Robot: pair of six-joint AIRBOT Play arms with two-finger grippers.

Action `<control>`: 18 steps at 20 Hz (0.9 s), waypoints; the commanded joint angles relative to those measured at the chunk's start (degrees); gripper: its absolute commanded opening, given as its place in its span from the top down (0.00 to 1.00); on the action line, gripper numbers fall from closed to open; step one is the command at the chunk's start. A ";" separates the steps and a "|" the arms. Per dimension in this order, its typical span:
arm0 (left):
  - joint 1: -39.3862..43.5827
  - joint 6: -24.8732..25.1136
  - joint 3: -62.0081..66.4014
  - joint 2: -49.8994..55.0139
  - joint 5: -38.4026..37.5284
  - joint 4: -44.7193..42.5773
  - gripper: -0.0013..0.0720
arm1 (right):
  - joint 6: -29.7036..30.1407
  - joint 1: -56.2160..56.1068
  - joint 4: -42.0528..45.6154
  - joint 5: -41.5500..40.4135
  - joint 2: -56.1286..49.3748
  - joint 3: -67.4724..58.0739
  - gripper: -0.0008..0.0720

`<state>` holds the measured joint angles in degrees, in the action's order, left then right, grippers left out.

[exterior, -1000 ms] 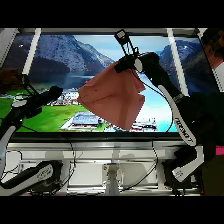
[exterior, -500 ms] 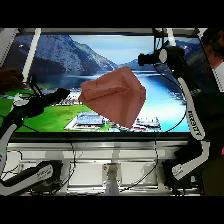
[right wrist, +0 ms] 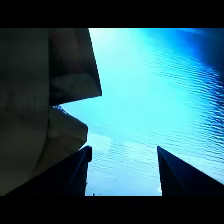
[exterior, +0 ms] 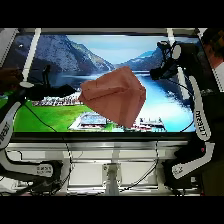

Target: Fold the clothes and pants, and hang the long-sleeved shirts on hangers.

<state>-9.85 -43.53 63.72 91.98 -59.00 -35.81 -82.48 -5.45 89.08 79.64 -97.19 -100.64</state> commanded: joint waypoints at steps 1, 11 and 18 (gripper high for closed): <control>1.53 -1.46 9.01 6.47 -9.14 -10.12 0.31 | 4.22 0.24 -0.74 3.52 2.25 0.02 0.37; 4.79 -1.46 12.41 12.07 -7.43 -15.76 0.30 | 4.22 9.86 -0.94 8.96 10.32 0.13 0.37; 5.57 -0.59 12.52 13.79 -5.49 -9.66 0.51 | 5.31 14.88 -1.92 10.36 15.87 4.48 0.37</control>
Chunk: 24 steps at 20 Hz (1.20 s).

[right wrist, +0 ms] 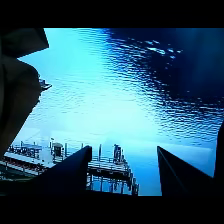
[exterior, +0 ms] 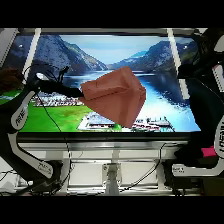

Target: Fold the clothes and pants, and hang the long-sleeved shirts on hangers.

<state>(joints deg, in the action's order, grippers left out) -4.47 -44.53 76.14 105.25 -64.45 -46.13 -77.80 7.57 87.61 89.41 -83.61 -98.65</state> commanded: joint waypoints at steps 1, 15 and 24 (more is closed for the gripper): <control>0.20 0.42 0.11 0.50 -0.35 -0.24 0.62 | 0.66 2.25 -0.57 0.46 3.23 4.22 0.37; 0.35 3.61 0.35 -1.95 -11.52 2.93 0.97 | 1.90 1.81 -37.07 -16.74 15.21 52.70 0.09; 0.96 1.22 0.35 -6.14 -17.11 3.17 0.97 | -4.20 -7.43 -39.41 -29.46 15.19 64.37 0.15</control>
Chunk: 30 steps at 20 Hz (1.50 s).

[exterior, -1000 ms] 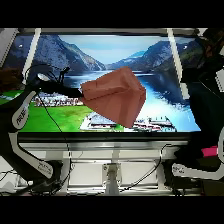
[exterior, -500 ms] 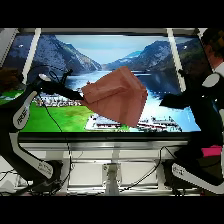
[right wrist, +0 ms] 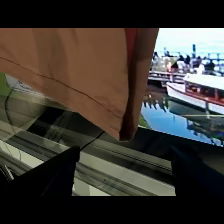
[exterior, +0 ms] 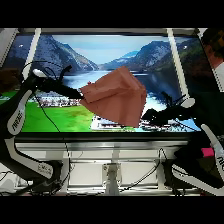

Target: Fold the clothes and pants, and hang the long-sleeved shirts on hangers.

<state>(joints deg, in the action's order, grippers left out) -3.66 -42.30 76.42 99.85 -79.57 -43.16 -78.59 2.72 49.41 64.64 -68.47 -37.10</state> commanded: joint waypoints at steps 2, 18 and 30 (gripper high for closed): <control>0.24 -1.49 0.07 -0.74 -2.60 0.39 0.97 | -3.96 -4.26 -1.25 -5.88 -0.20 2.82 0.18; 0.42 -2.73 0.07 -0.74 -2.58 0.39 0.97 | -0.28 -7.41 -8.55 -11.89 -7.89 2.82 0.52; -6.10 -2.71 0.07 -1.60 -13.40 20.39 0.97 | 8.20 -7.69 -8.83 -5.81 9.27 -2.16 0.98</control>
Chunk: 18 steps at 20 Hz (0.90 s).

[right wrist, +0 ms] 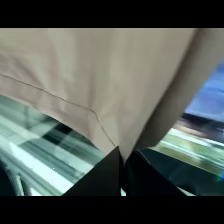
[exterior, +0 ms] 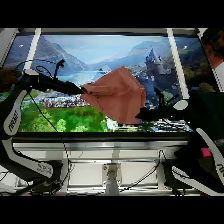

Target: Fold the clothes and pants, and hang the long-sleeved shirts on hangers.

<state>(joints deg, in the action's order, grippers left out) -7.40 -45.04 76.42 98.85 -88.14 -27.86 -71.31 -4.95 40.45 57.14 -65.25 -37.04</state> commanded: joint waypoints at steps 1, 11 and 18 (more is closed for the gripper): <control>-3.21 0.02 0.07 -1.44 -5.49 4.74 0.97 | 0.87 -0.02 0.46 1.60 8.61 -3.69 0.98; -10.14 0.02 0.09 -21.24 -5.46 12.59 0.97 | -3.23 -0.04 9.64 2.93 15.61 -27.85 0.98; -17.14 -0.59 0.09 -38.75 -0.74 22.51 0.97 | -7.41 -0.33 11.61 18.03 16.33 -47.71 0.98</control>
<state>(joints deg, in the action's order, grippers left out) -22.41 -45.04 76.44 66.78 -91.48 -8.19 -76.42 -5.08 50.65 68.40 -49.45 -77.28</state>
